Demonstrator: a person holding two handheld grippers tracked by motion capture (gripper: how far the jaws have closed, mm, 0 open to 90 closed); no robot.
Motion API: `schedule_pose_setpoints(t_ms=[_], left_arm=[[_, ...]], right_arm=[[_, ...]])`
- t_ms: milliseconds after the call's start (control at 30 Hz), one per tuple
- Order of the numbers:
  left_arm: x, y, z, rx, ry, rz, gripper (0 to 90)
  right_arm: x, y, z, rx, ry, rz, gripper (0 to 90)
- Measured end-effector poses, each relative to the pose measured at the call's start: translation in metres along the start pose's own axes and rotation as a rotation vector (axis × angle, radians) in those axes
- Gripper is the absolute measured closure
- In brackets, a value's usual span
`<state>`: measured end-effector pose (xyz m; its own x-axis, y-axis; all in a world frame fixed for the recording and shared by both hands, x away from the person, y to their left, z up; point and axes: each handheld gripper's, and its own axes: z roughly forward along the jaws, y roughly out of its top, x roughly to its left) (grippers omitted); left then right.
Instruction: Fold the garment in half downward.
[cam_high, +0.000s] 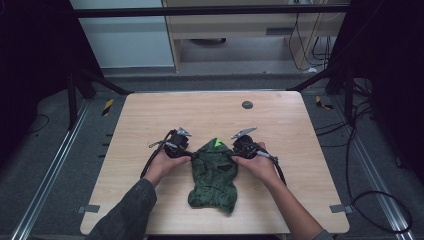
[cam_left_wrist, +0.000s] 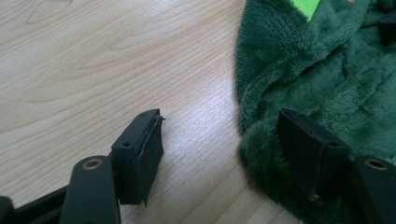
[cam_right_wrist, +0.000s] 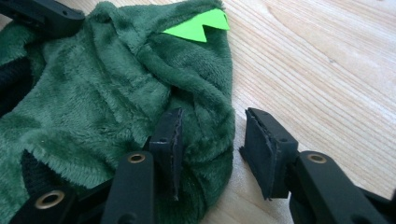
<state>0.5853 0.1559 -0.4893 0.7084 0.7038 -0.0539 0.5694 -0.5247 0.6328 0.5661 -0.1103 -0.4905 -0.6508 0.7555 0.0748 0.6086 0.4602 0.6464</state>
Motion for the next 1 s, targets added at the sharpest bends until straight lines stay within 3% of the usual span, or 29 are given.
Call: schedule_pose_setpoints(t_ms=[100, 167, 233, 300, 433, 667, 800, 1000], left_arm=[[-0.002, 0.000, -0.001, 0.003, -0.007, 0.010, 35.6], [-0.007, 0.000, -0.002, 0.009, -0.019, 0.030, 49.1], [-0.009, 0.000, -0.003, 0.010, -0.030, 0.036, 52.9], [-0.011, 0.000, -0.003, 0.019, -0.062, 0.030, 70.3], [-0.013, 0.001, -0.003, 0.027, -0.069, 0.029, 79.8], [-0.012, 0.007, -0.010, 0.035, -0.055, 0.048, 82.8], [-0.008, 0.014, -0.018, 0.013, -0.044, 0.045, 83.1], [-0.005, 0.026, -0.028, 0.000, -0.023, 0.071, 83.1]], right_arm=[[0.002, 0.000, 0.000, 0.006, -0.011, -0.019, 62.1], [0.003, 0.000, 0.000, 0.003, 0.005, -0.029, 69.7], [0.004, 0.000, 0.001, 0.003, 0.009, -0.029, 71.9], [0.003, 0.001, 0.001, 0.007, 0.031, -0.046, 81.5], [0.002, 0.004, 0.002, 0.025, 0.047, -0.042, 85.1], [-0.002, 0.014, -0.006, 0.005, 0.051, -0.046, 85.9], [-0.006, 0.027, -0.015, -0.016, 0.048, -0.047, 86.1], [-0.013, 0.044, -0.020, -0.037, 0.044, -0.047, 86.1]])
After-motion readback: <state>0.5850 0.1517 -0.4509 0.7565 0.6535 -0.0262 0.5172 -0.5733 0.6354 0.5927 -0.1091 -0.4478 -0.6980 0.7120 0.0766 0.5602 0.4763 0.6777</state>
